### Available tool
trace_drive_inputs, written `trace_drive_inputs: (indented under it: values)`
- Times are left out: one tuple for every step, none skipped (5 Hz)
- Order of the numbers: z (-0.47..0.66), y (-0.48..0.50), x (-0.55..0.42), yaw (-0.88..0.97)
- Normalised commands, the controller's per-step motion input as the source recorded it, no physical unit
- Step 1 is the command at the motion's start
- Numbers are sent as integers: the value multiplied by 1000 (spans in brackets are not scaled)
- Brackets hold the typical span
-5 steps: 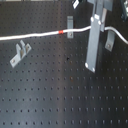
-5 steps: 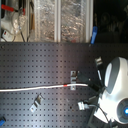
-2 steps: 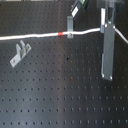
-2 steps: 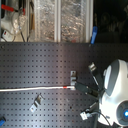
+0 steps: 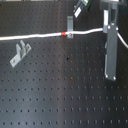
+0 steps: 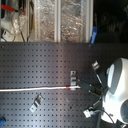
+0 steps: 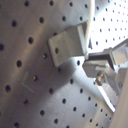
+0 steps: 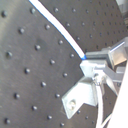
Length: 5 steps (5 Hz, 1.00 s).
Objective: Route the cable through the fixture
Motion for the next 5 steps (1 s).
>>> trace_drive_inputs:
  values:
    - [0, -45, -10, 0]
    - [21, -412, -289, -23]
    - [2, 42, -225, -103]
    - [4, 51, -234, -126]
    - [2, 45, -256, -177]
